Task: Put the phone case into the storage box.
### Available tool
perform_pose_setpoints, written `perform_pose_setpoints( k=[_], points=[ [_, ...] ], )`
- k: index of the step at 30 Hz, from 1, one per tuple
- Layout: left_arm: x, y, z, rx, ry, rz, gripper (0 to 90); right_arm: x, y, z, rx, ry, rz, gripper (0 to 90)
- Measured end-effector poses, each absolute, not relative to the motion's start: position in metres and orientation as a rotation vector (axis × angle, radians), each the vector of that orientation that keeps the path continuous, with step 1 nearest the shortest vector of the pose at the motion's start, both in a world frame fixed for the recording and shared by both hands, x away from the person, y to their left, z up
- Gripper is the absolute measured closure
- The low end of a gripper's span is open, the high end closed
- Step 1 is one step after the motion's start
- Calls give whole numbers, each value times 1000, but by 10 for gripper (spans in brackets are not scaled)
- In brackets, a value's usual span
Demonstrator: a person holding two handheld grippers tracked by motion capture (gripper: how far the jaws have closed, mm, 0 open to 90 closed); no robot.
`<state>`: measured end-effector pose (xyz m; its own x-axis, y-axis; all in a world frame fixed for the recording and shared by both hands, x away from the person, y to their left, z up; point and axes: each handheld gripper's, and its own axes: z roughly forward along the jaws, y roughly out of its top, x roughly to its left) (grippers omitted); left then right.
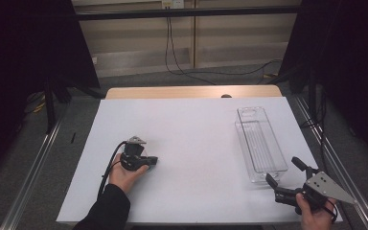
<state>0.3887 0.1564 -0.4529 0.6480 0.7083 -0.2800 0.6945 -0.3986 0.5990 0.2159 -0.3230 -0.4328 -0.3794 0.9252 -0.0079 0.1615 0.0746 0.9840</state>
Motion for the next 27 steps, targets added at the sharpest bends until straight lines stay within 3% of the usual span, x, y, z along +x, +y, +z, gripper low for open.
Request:
perform_pose_setpoints(
  k=[27],
  points=[
    [380, 168, -451, 2175, 1070, 5, 900, 215, -323, -432, 1092, 1649, 1380, 0]
  ],
)
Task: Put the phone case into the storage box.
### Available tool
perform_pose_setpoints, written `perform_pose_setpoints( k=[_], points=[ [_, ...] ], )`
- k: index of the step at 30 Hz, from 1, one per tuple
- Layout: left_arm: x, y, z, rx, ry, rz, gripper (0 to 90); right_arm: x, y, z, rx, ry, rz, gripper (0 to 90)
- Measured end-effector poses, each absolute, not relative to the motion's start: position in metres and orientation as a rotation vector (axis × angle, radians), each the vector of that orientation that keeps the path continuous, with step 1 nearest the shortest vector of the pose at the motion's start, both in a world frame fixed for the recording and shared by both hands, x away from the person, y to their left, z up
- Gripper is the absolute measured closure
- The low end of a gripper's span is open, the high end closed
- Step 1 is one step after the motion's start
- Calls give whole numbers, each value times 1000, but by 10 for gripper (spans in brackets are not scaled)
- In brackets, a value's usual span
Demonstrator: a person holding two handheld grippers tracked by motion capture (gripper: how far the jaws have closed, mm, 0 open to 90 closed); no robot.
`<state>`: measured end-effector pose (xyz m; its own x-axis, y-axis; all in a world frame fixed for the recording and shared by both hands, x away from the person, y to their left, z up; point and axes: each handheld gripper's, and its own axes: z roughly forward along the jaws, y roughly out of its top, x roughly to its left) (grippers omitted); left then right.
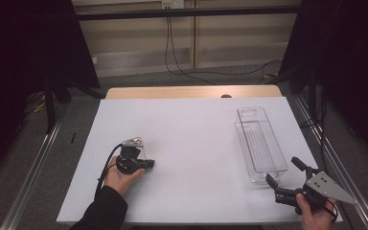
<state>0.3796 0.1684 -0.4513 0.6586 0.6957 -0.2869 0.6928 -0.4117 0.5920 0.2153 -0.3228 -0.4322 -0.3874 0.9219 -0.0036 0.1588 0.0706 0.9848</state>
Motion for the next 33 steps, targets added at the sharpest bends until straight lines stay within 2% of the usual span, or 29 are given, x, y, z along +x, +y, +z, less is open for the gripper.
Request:
perform_pose_setpoints(
  k=[33],
  points=[
    [369, 185, -451, 2155, 1098, 5, 900, 215, -321, -432, 1084, 1657, 1376, 0]
  ],
)
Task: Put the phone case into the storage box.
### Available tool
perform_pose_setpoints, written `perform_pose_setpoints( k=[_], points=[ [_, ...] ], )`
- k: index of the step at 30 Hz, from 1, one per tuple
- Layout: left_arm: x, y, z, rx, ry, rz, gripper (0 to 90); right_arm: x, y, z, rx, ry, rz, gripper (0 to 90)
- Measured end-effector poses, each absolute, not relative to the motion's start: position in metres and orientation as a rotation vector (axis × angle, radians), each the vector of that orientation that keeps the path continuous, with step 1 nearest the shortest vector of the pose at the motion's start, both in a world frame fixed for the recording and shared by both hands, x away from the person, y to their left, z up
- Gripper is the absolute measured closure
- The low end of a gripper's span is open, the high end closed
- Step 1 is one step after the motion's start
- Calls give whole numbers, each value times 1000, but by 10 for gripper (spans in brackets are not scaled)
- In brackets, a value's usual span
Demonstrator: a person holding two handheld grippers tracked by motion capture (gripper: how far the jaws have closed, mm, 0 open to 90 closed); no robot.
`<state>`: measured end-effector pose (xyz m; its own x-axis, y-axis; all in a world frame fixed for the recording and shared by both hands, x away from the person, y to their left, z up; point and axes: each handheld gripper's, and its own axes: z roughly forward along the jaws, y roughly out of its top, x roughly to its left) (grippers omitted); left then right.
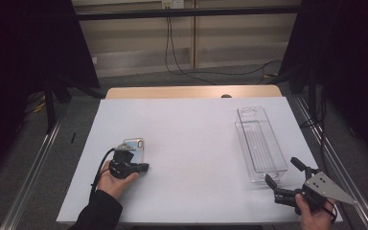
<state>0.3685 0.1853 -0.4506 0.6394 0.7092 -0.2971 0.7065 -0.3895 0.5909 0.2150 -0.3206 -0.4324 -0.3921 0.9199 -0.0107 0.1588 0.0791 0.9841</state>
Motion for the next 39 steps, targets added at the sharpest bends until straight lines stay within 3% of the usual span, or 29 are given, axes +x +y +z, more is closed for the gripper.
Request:
perform_pose_setpoints(
  k=[39],
  points=[
    [357, 213, -449, 2163, 1100, 50, 900, 216, -320, -433, 1077, 1666, 1367, 0]
  ],
)
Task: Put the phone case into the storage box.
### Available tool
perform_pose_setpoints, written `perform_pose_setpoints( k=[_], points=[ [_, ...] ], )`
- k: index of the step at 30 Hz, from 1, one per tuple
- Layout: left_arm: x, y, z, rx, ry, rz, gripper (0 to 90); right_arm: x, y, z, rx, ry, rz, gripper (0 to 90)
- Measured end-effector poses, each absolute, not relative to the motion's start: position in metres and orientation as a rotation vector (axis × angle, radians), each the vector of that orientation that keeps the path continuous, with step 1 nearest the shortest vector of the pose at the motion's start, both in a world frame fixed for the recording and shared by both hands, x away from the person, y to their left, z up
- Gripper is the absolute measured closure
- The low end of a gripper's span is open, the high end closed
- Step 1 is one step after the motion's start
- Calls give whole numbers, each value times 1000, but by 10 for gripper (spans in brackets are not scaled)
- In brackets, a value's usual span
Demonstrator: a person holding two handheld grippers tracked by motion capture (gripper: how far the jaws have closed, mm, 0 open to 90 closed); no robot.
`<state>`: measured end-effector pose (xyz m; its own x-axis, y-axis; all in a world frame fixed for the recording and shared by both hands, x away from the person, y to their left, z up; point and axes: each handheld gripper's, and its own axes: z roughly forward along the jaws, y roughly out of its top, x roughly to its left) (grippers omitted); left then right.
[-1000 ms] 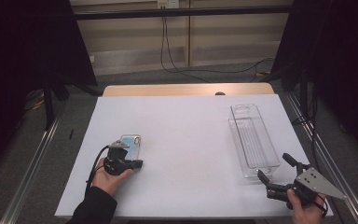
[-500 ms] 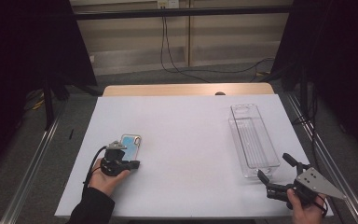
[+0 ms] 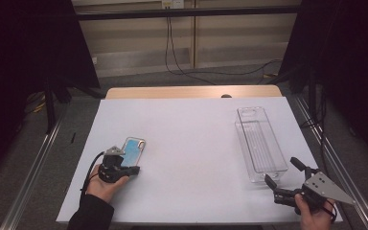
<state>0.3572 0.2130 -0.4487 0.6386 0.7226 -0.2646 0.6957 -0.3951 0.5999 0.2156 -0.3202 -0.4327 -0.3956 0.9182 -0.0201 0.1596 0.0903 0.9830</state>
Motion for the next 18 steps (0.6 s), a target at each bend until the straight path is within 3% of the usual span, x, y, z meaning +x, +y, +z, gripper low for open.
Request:
perform_pose_setpoints(
  k=[18],
  points=[
    [357, 230, -448, 2164, 1108, 92, 900, 216, -321, -433, 1071, 1670, 1366, 0]
  ],
)
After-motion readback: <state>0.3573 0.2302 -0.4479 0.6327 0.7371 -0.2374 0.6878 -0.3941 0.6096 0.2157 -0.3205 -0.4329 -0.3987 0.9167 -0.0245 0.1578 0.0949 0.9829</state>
